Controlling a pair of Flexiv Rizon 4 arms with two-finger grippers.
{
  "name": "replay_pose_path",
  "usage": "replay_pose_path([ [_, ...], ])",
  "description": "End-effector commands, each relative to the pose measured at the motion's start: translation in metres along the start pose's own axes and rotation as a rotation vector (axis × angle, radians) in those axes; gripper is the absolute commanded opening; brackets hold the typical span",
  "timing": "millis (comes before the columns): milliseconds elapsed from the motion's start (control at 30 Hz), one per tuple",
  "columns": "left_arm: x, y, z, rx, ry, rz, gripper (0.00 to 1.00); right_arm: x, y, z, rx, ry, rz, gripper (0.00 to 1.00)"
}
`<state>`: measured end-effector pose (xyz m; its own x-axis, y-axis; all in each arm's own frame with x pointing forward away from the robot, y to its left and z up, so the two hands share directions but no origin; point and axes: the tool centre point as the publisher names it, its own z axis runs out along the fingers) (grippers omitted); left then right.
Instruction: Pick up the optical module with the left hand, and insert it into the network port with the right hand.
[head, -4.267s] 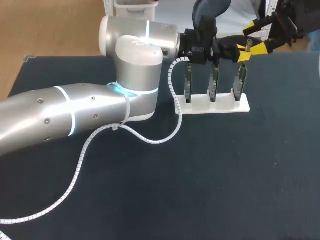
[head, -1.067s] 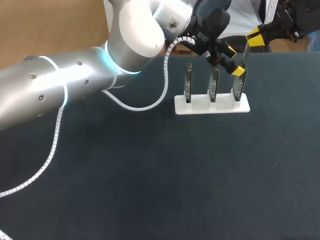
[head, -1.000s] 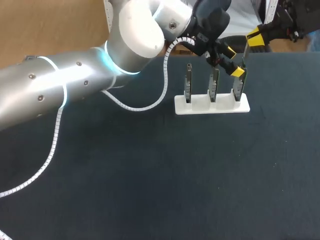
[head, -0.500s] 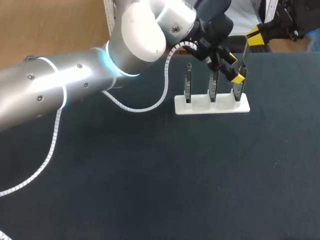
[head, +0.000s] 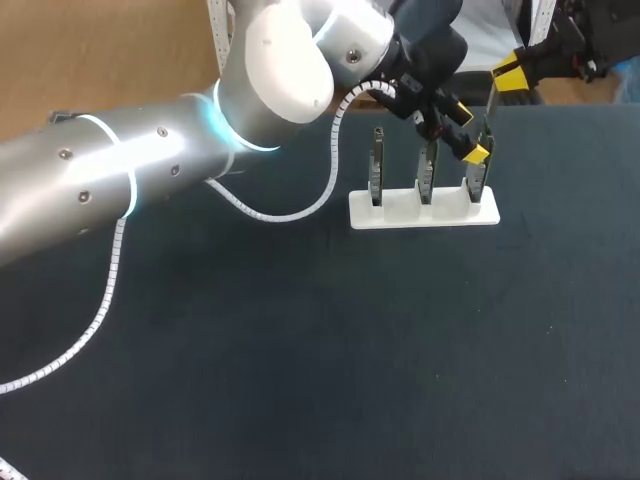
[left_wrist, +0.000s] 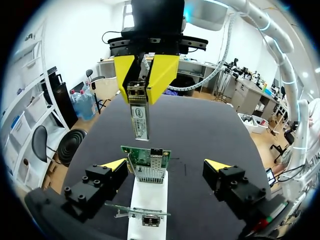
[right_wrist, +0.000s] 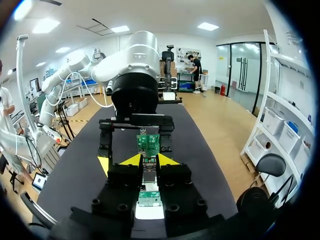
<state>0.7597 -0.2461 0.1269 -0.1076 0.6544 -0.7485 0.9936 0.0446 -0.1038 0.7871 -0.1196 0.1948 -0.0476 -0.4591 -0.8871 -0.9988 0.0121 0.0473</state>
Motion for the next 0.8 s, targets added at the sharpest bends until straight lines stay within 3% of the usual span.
replay_pose_path([
  [33, 0.0, 0.0, 0.0, -0.002, 0.004, 0.0, 1.0, 0.0, -0.001, 0.0, 0.0, 0.0, -0.001, 0.0],
  [800, 0.0, 0.0, -0.001, -0.001, -0.003, 0.0, 1.0, 0.0, 0.011, 0.003, -0.005, 0.031, -0.025, 0.0],
])
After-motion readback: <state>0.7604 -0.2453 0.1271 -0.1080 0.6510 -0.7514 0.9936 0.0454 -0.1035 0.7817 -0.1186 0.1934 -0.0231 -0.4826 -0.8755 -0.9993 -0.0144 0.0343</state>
